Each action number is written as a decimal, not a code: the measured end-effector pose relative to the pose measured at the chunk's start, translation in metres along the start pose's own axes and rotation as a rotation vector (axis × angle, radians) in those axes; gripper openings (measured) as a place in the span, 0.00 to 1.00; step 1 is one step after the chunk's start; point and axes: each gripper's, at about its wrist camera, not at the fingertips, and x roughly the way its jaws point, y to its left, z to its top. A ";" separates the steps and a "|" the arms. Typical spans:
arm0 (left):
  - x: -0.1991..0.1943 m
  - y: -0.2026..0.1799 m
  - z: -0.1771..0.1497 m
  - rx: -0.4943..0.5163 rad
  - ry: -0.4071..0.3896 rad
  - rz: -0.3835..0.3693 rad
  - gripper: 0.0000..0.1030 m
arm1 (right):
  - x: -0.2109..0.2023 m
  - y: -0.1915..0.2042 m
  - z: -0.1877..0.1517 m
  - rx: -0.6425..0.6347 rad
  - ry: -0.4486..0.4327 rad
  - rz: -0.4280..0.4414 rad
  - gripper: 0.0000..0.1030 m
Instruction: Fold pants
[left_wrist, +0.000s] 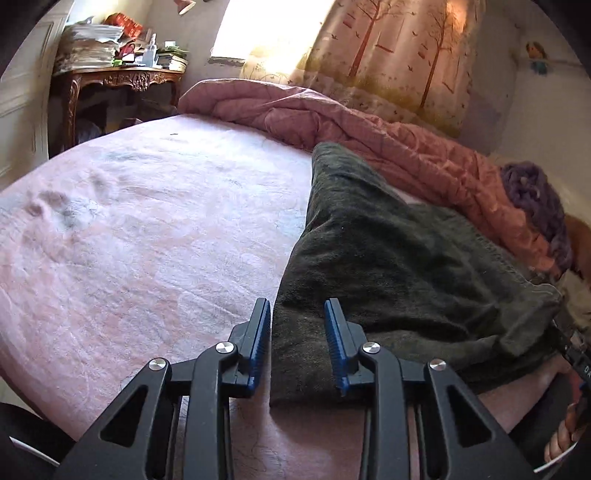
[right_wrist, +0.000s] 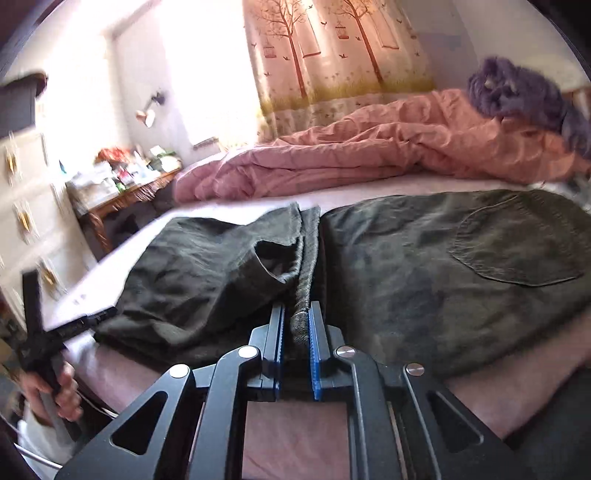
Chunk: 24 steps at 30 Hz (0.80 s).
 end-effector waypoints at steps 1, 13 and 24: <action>0.001 0.002 -0.002 -0.002 0.004 0.005 0.31 | 0.007 -0.001 -0.006 -0.010 0.040 -0.022 0.11; -0.019 0.002 -0.007 0.057 -0.096 0.045 0.35 | 0.009 -0.019 -0.010 0.052 0.018 -0.068 0.29; -0.033 -0.009 -0.015 0.140 -0.231 0.047 0.46 | 0.010 -0.004 -0.007 0.074 0.026 0.115 0.56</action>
